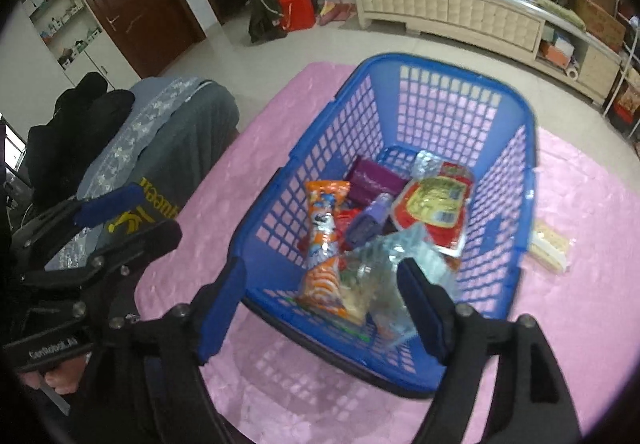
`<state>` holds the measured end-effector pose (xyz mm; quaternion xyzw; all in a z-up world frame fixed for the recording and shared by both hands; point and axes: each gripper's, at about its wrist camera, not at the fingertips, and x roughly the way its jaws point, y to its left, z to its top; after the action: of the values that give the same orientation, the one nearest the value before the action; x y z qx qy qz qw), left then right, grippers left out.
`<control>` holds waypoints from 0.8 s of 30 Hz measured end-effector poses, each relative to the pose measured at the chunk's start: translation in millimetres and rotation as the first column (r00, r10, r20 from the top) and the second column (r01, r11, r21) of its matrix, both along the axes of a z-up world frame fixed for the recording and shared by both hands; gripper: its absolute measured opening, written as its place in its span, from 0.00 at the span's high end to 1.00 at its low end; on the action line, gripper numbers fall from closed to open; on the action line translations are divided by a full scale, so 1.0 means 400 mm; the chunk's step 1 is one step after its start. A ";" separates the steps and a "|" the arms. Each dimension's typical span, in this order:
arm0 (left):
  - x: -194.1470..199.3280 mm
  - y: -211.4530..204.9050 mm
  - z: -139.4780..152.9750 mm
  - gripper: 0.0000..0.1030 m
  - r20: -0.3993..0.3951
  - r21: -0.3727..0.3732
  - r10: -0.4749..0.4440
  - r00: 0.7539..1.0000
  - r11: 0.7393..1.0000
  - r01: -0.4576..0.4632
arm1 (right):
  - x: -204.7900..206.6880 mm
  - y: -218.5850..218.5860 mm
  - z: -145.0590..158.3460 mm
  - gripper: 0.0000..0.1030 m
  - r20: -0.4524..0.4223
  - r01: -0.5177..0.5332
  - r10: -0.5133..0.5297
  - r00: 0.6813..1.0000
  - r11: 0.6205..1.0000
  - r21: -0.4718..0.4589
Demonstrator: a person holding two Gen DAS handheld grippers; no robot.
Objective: Organize snacks
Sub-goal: 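Move the open right tool toward the clear cracker box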
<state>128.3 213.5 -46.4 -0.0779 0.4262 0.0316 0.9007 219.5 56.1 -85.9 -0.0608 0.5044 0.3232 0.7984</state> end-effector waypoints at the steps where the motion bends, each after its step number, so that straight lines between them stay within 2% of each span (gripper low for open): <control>1: 0.001 -0.012 0.007 0.37 0.005 0.000 -0.005 1.000 1.000 0.005 | -0.002 -0.013 0.011 0.21 0.010 0.004 -0.004 1.000 1.000 0.000; 13: 0.028 -0.168 0.067 0.37 0.053 0.026 -0.088 0.995 0.996 0.087 | -0.004 -0.213 0.090 0.21 0.064 0.099 -0.102 0.993 0.994 0.039; 19: 0.082 -0.230 0.079 0.37 0.022 0.035 -0.127 0.992 0.991 0.126 | 0.007 -0.283 0.125 0.21 0.093 0.127 -0.131 0.987 0.991 0.053; 22: 0.124 -0.263 0.073 0.37 -0.002 0.053 -0.181 0.983 0.982 0.181 | 0.023 -0.310 0.131 0.19 0.121 0.133 -0.139 0.983 0.990 0.052; 24: 0.155 -0.277 0.062 0.37 -0.021 0.080 -0.184 0.983 0.980 0.185 | 0.047 -0.330 0.123 0.18 0.134 0.150 -0.154 0.979 0.988 0.040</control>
<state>190.2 102.9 -21.7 -0.0011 0.4359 -0.0341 0.8993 238.3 -75.9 -36.5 -0.0321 0.4469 0.2640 0.8541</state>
